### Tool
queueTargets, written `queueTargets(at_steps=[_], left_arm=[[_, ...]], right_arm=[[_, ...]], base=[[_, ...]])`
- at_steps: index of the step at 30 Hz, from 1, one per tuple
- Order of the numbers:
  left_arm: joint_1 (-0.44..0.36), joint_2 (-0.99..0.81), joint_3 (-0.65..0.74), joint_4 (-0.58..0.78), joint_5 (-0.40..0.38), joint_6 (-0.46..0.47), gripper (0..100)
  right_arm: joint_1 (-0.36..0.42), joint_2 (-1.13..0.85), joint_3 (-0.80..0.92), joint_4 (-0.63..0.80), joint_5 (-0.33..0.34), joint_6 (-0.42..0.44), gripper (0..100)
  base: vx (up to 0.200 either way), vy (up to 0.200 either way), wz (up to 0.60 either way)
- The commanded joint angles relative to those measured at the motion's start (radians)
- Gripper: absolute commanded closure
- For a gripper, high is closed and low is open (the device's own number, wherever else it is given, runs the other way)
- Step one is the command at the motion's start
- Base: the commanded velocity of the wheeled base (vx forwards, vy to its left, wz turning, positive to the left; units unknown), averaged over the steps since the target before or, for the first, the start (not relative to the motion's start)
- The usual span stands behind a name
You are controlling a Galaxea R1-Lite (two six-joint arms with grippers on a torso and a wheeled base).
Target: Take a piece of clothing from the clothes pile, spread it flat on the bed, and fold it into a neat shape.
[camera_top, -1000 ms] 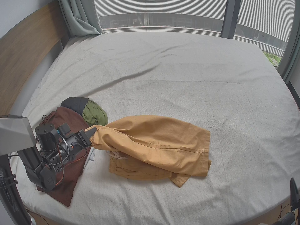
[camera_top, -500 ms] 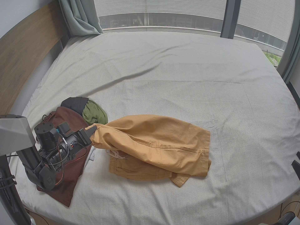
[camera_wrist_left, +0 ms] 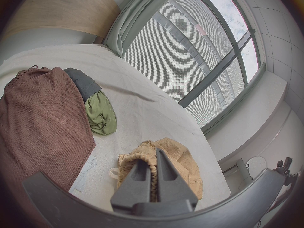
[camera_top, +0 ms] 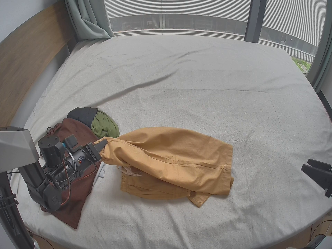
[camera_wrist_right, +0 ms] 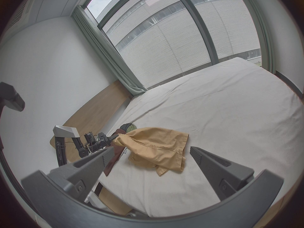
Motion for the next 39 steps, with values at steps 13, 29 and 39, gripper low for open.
queueTargets(at_steps=[13,29,39], left_arm=[[-0.001,0.004,0.013,-0.002,-0.003,0.036,100],[-0.001,0.003,0.016,-0.002,-0.003,0.050,100],[-0.003,0.003,0.016,-0.002,-0.003,0.050,100]], right_arm=[[0.000,0.299,-0.107,-0.080,0.153,-0.003,0],[-0.009,0.526,-0.109,-0.184,0.211,0.021,0],[-0.006,0.585,-0.110,-0.248,0.214,0.064,0]], base=[[0.000,0.000,0.00],[0.000,0.000,0.00],[0.000,0.000,0.00]])
